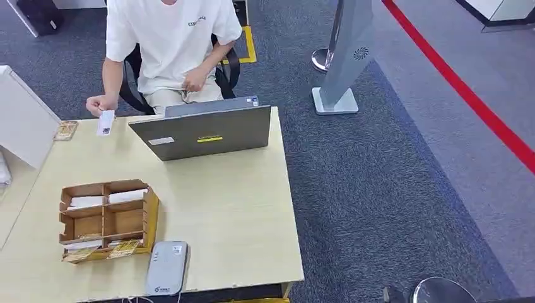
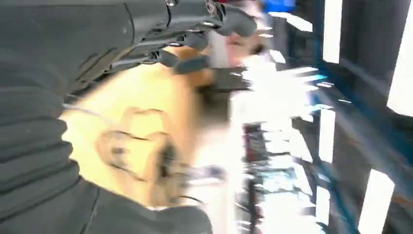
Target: Pass the card to the sensor for recognition and then transmit it.
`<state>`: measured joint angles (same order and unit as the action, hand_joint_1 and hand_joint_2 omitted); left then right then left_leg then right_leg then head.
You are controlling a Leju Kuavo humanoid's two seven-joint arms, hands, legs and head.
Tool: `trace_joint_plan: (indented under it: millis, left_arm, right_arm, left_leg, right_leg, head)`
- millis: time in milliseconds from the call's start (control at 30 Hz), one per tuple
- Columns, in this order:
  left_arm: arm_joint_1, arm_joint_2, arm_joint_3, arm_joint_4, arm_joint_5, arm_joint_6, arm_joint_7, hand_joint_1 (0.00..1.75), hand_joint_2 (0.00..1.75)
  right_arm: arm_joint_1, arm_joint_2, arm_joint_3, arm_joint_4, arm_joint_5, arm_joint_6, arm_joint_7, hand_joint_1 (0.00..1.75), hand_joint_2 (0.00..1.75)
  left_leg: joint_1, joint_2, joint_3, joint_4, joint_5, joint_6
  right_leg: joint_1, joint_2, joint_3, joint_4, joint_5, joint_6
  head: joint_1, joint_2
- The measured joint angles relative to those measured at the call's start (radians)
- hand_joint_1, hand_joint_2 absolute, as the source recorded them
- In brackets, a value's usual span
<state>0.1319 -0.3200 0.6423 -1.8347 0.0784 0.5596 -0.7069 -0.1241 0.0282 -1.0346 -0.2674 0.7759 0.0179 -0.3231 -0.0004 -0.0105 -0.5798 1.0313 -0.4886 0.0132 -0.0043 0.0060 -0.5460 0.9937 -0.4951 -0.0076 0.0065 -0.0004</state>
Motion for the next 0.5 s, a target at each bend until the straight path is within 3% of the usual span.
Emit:
trace_joint_plan:
  millis: [100, 233, 367, 500]
  left_arm:
    - [-0.001, 0.005, -0.060, -0.137, -0.038, 0.013, 0.000, 0.00, 1.75]
    - [-0.001, 0.010, -0.100, -0.236, -0.054, 0.024, 0.001, 0.00, 1.75]
    - [-0.010, 0.062, -0.191, -0.315, -0.144, 0.118, 0.001, 0.00, 1.75]
    - [-0.079, 0.124, -0.255, -0.317, -0.204, 0.132, 0.002, 0.00, 1.75]
  right_arm:
    - [-0.005, 0.004, 0.003, 0.002, 0.004, -0.001, 0.002, 0.00, 1.75]
    - [-0.007, 0.006, 0.005, 0.003, 0.005, -0.001, 0.003, 0.00, 1.75]
    - [-0.011, 0.007, 0.009, 0.004, 0.009, -0.001, 0.007, 0.00, 1.75]
    - [-0.021, 0.009, 0.027, 0.006, 0.026, -0.003, 0.021, 0.00, 1.75]
  left_leg:
    - [0.000, 0.002, 0.001, 0.000, 0.000, 0.000]
    - [0.000, 0.002, 0.001, 0.000, 0.000, 0.000]
    - [0.000, 0.002, 0.001, 0.000, 0.000, 0.000]
    - [0.001, 0.002, 0.001, 0.000, 0.000, -0.001]
  right_leg:
    - [0.000, 0.003, 0.000, 0.000, 0.001, 0.000]
    - [0.000, 0.003, 0.000, 0.000, 0.000, 0.000]
    - [0.000, 0.002, 0.000, 0.000, 0.000, 0.000]
    - [0.000, 0.002, 0.000, 0.000, 0.000, 0.000]
  head:
    - [-0.001, 0.000]
    - [-0.001, 0.000]
    - [-0.002, 0.000]
    - [-0.002, 0.000]
